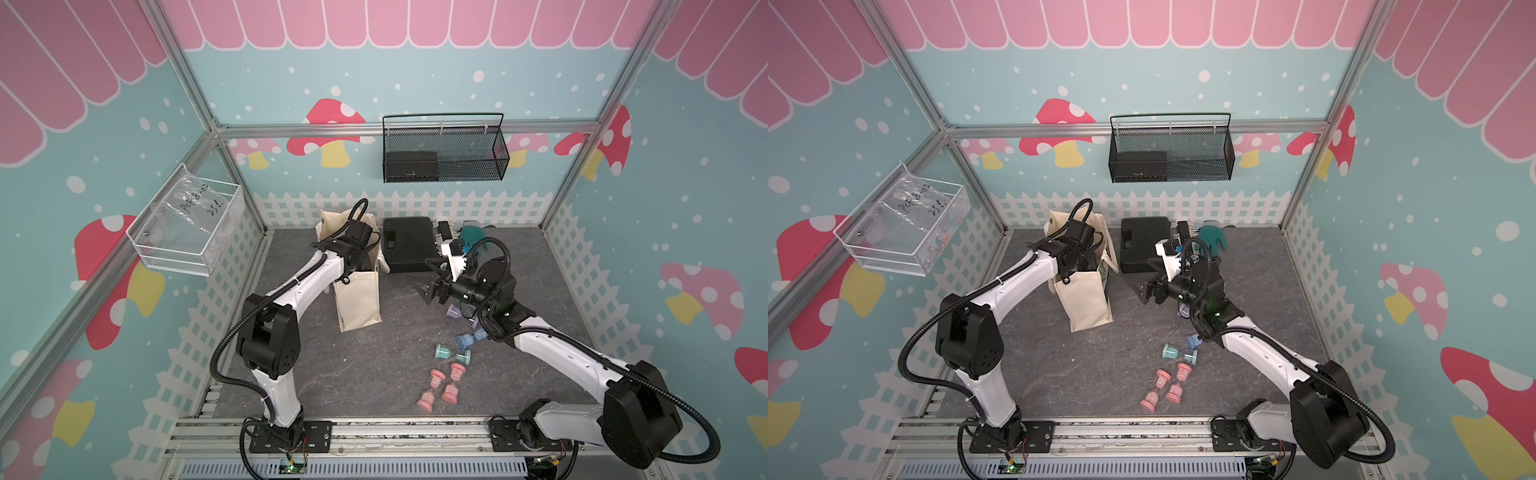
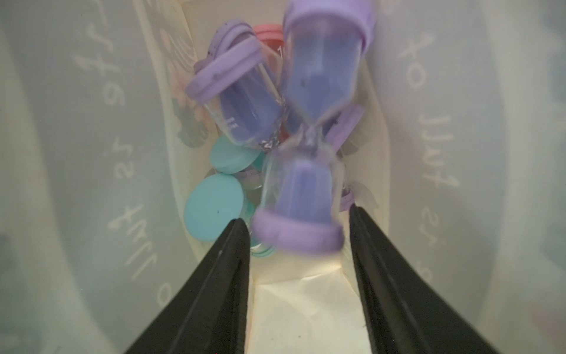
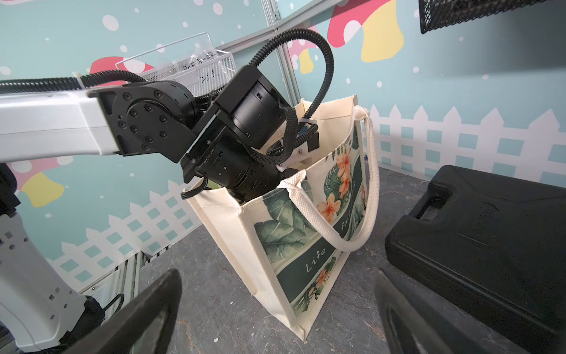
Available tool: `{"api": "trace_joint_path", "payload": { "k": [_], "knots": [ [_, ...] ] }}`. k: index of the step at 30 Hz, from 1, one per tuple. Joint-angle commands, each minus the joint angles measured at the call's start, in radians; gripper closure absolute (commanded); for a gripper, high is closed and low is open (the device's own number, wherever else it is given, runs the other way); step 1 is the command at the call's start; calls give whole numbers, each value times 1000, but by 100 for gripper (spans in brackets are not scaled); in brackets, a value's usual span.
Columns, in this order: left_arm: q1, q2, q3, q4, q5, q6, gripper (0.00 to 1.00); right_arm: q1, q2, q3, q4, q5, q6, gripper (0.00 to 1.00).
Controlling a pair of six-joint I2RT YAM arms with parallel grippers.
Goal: Put the hourglass into the canvas bag
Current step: Place the hourglass in the canvas bag.
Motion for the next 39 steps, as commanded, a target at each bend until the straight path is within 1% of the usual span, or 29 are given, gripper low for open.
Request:
{"api": "trace_joint_path", "payload": {
  "k": [1, 7, 15, 20, 25, 31, 33, 39],
  "knots": [
    [5, -47, 14, -18, -7, -11, 44, -6, -25, 9, 16, 9, -17, 0],
    [5, -96, 44, -45, -7, -5, 40, -6, -40, 9, 3, 17, -17, 0],
    [0, -217, 33, -48, 1, -13, 36, -8, -83, -3, -58, 69, -19, 0],
    [-25, -312, 30, -49, -13, -19, 33, -9, -124, -5, -141, 112, -26, 0],
    [-122, -410, 22, -38, -83, -19, 31, -9, -178, -6, -257, 173, -32, 0],
    [-241, -486, -15, 14, -91, -22, 30, -10, -252, -27, -374, 242, -15, 1],
    [-283, -501, -33, 39, -124, -25, 30, -10, -275, -39, -409, 263, -4, 0],
    [-412, -512, -110, 149, -101, -26, 30, -10, -345, -67, -534, 376, 32, 0]
  ]
}}
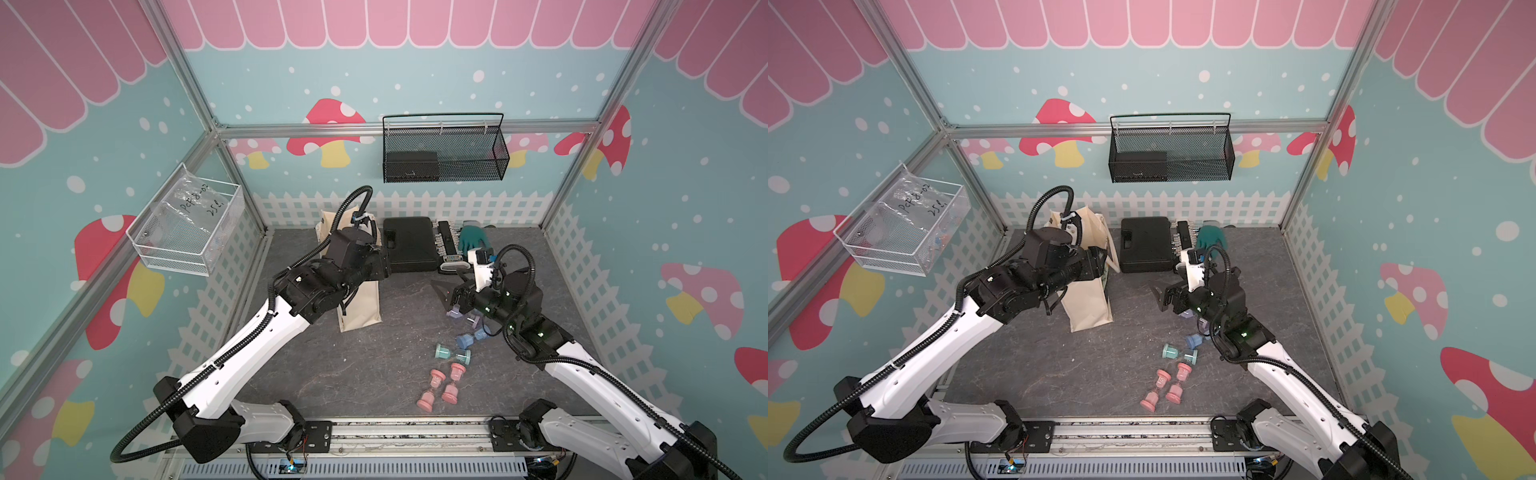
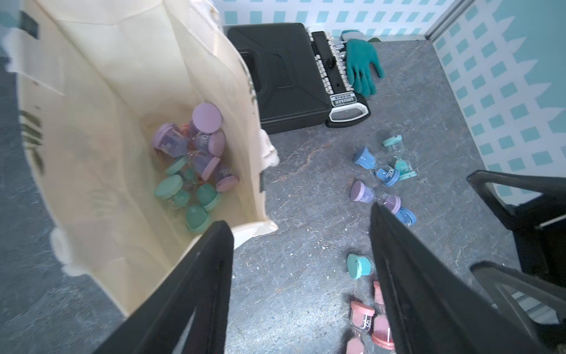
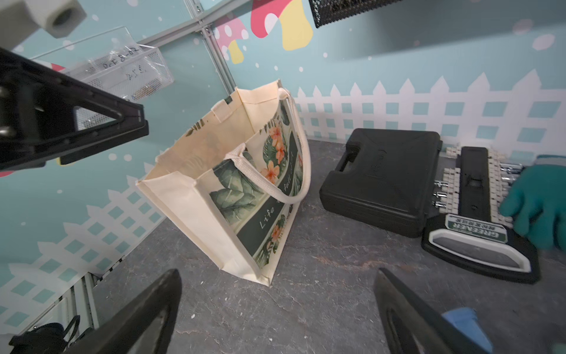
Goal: Put the hourglass into the canvas bag
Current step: Place the hourglass in the canvas bag, then pick up the hourglass from the center of the board.
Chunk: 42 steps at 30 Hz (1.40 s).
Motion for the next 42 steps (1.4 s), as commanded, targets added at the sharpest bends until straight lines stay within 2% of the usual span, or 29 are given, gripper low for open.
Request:
{"api": "trace_joint_path", "payload": {
  "k": [1, 7, 15, 22, 24, 29, 35, 42],
  "knots": [
    [-64, 8, -42, 83, 24, -4, 30, -5, -43, -25, -118, 101, 35, 0],
    [-169, 77, -85, 157, 78, 1, 29, -5, -91, -43, -253, 192, 90, 0],
    [-247, 201, -143, 236, 193, 12, 30, -5, -106, -58, -394, 261, 188, 0],
    [-253, 252, -290, 388, 274, 129, 31, -4, -127, -71, -481, 322, 267, 0],
    [-253, 257, -337, 450, 340, 178, 31, -5, -136, -81, -495, 327, 285, 0],
    [-252, 296, -430, 558, 412, 269, 32, -4, -146, -108, -520, 320, 324, 0],
    [-251, 354, -490, 664, 517, 375, 32, -6, -138, -131, -524, 267, 326, 0],
    [-251, 406, -503, 702, 549, 440, 31, -4, -148, -156, -521, 252, 341, 0]
  ]
}}
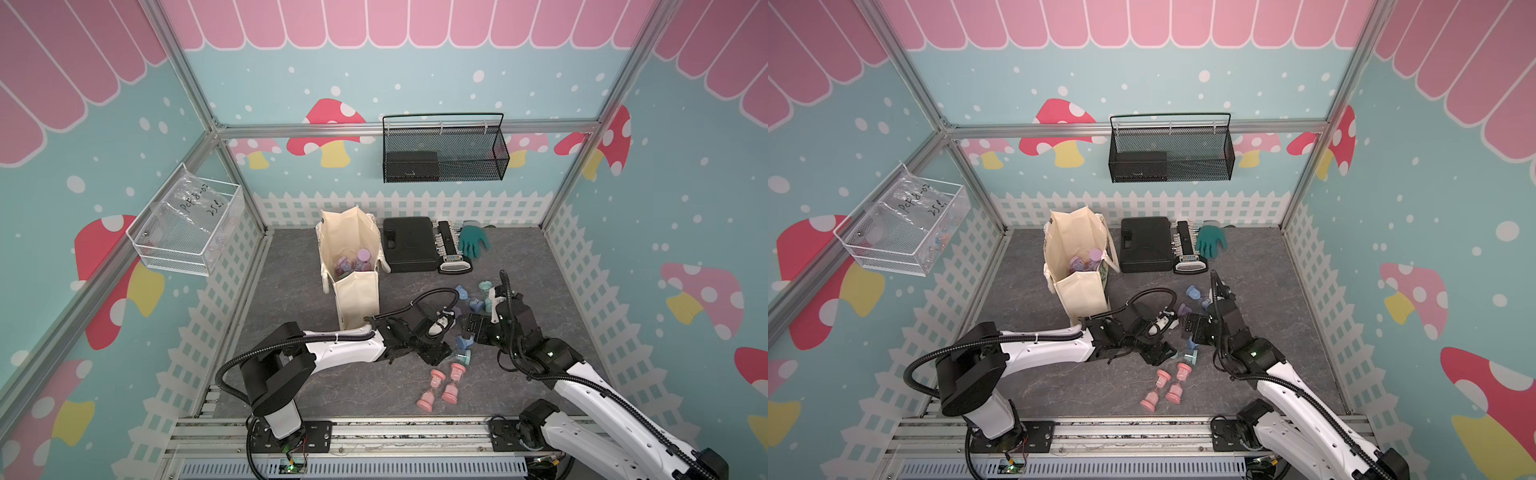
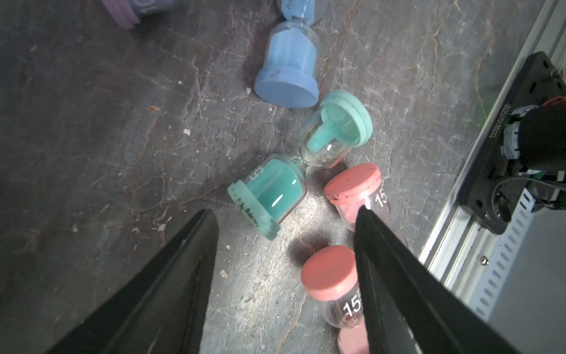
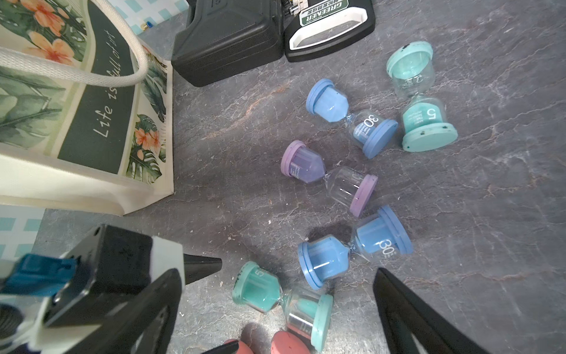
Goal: Put the hourglass into the canvas bag
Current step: Pick up the hourglass from the center of the board.
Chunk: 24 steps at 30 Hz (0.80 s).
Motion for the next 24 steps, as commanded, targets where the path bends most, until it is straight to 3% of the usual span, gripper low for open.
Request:
{"api": "trace_joint_path", "payload": {
  "k": [1, 24],
  "knots": [
    [0, 24, -18, 80, 50, 73, 29, -6, -11, -21, -16, -9, 29, 0],
    [-1, 196, 62, 70, -23, 129, 30, -6, -15, -49, -8, -4, 35, 0]
  ]
}}
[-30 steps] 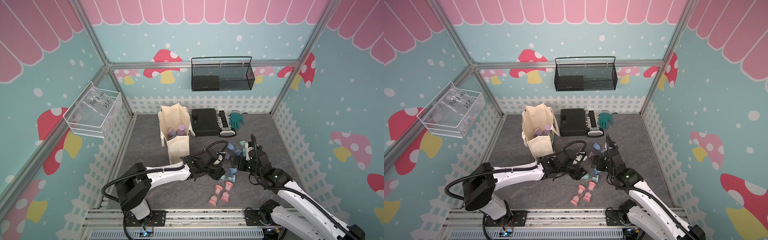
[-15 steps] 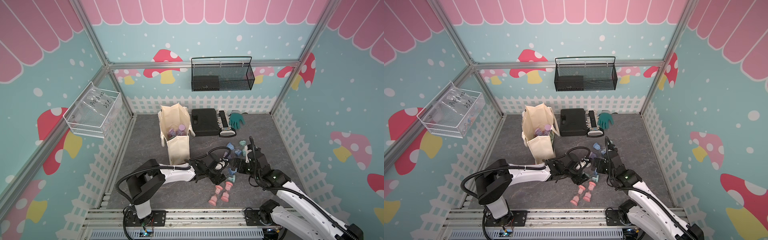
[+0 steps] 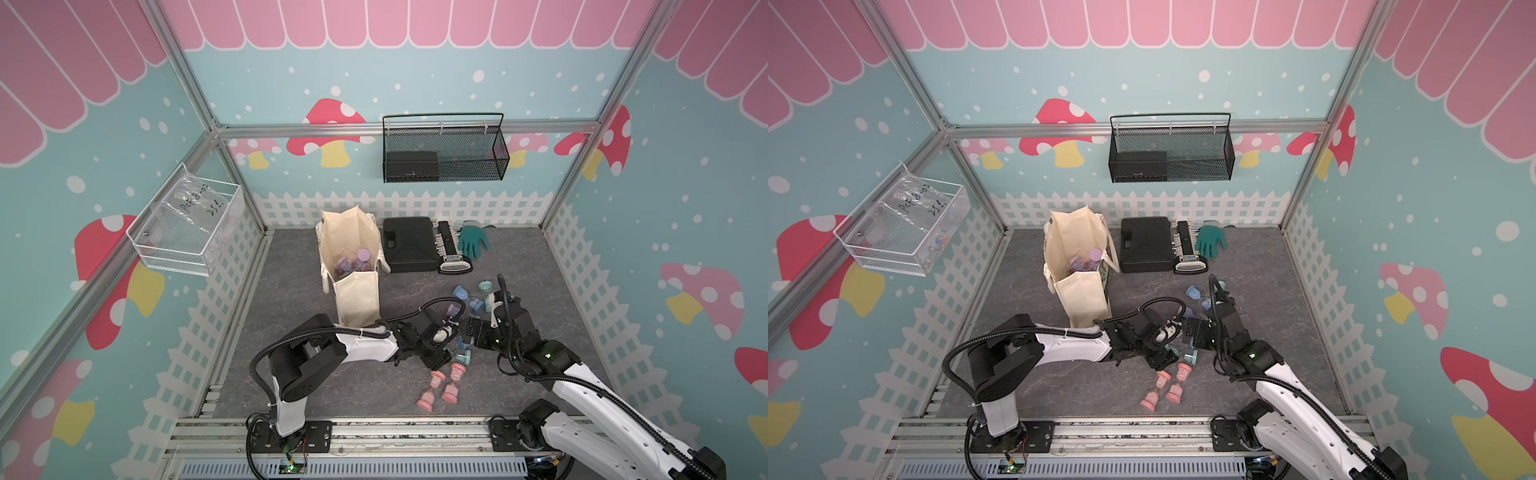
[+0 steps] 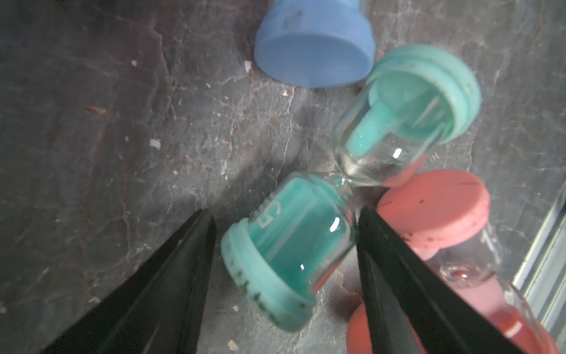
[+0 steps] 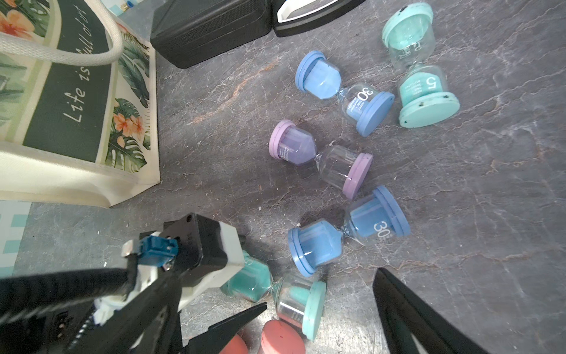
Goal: Put the hourglass into the canvas bag
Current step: Pick up the hourglass from the center of the board.
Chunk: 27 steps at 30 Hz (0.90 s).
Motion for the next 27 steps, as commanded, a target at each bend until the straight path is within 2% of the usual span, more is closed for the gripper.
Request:
{"api": "trace_joint_path", "payload": {
  "k": [1, 15, 21, 27],
  "knots": [
    [-2, 32, 39, 17, -8, 35, 30, -1, -12, -13, 2, 6, 19, 0],
    [-1, 73, 45, 50, -49, 24, 38, -1, -23, -28, 19, 2, 13, 0],
    [1, 64, 36, 52, -59, 23, 48, -1, -24, -32, 32, -4, 4, 0],
    [2, 37, 14, 68, -66, 4, 52, -2, -32, -37, 40, -7, 4, 0]
  ]
}}
